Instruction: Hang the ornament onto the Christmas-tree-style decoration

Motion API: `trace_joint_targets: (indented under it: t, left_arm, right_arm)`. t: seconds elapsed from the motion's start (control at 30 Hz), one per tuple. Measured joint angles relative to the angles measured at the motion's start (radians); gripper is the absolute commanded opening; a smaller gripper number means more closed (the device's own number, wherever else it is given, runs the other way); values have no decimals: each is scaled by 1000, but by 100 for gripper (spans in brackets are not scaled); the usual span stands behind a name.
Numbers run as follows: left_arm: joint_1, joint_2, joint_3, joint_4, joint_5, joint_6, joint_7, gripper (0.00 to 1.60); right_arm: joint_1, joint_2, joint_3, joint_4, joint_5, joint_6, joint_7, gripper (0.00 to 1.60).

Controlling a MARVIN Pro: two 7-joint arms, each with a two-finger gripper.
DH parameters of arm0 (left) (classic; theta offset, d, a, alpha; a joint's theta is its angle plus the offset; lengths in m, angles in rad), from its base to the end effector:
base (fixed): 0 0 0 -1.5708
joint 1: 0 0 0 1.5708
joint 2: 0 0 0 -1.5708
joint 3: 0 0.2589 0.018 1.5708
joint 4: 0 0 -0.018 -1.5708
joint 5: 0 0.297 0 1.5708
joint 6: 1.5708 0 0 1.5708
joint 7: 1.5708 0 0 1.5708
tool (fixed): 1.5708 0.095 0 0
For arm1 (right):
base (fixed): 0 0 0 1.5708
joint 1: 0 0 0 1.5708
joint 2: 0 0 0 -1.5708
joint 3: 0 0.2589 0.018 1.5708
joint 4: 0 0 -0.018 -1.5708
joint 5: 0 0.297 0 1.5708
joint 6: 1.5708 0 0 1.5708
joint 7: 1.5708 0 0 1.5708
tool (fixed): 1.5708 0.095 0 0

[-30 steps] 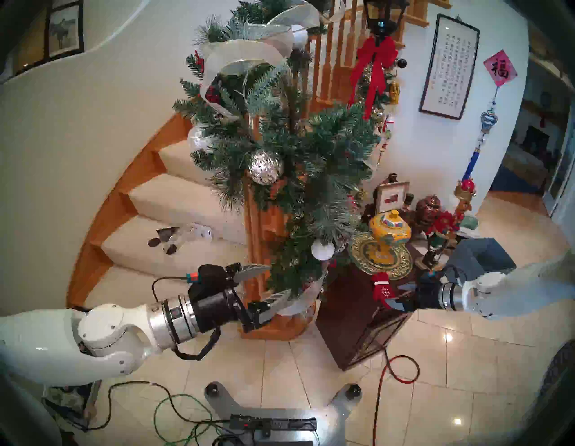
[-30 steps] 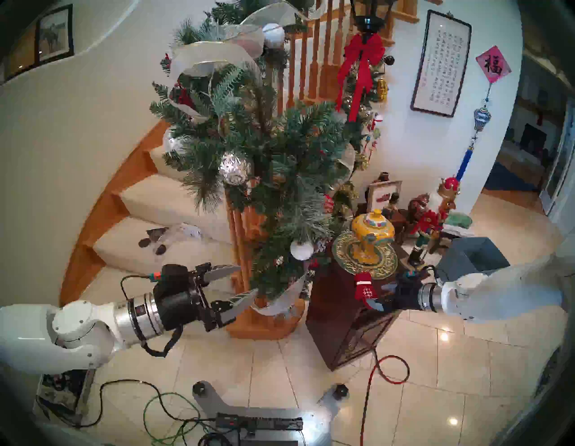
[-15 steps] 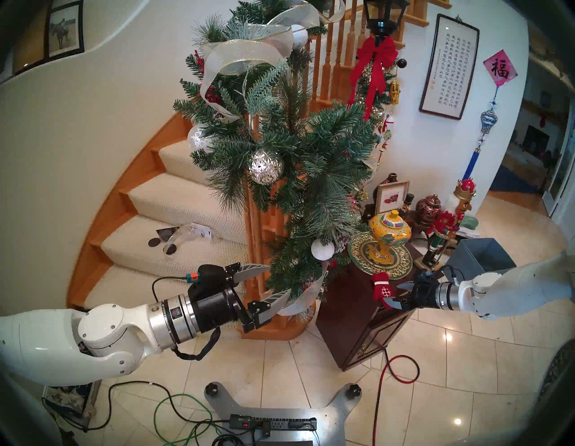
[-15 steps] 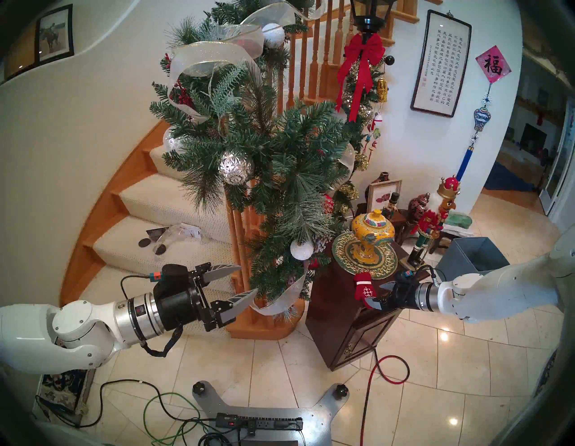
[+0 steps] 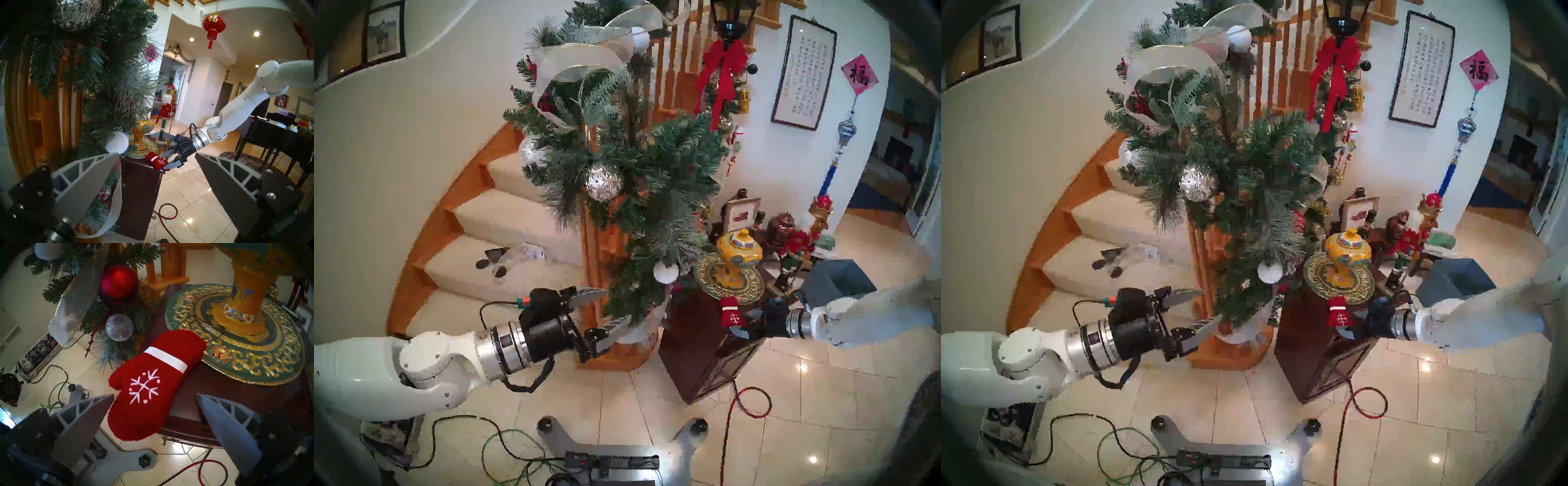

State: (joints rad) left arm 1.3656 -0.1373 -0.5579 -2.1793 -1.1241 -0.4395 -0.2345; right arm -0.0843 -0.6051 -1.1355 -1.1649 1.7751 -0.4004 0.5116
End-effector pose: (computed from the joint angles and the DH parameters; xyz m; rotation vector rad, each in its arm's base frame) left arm 0.2398 -0.0096 -0.2141 1.6918 -0.7469 1.4293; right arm 0.3507 -0.2085 -0.3483 -2.4953 -0.7594 -1.0285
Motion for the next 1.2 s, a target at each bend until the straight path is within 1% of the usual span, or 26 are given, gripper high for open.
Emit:
trace_joint_targets:
  t: [0.03,0.07,0.13,0.17,0.23,0.27,0.3,0.37,0.6,0.8,1.0,1.2]
  left_arm:
    - [0,0,0,0,0,0,0,160]
    - [0,0,0,0,0,0,0,160]
    - [0,0,0,0,0,0,0,160]
    - [0,0,0,0,0,0,0,160]
    - [0,0,0,0,0,0,0,160]
    - [0,0,0,0,0,0,0,160]
    - [0,0,0,0,0,0,0,160]
    - [0,0,0,0,0,0,0,160]
    - [0,0,0,0,0,0,0,160]
    - [0,0,0,0,0,0,0,160]
    - [0,0,0,0,0,0,0,160]
    - [0,0,0,0,0,0,0,160]
  right_arm:
    - [0,-1,0,2,1,2,1,127]
    - [0,-2,0,4,3,4,2,109]
    - [0,-4,0,6,5,8,3,80]
    - [0,-5,0,6,6,9,4,72]
    - [0,-7,0,6,6,12,6,46]
    - [1,-7,0,6,6,13,6,40]
    - [1,-7,0,5,7,13,7,20]
    - [3,-7,0,3,8,12,7,0]
    - [15,1,-6,-21,-3,-1,-8,0]
    - [40,17,-34,-60,-37,-14,-36,0]
    - [107,51,-94,-140,-110,-9,-78,0]
    - [161,96,-128,-198,-170,-9,-93,0]
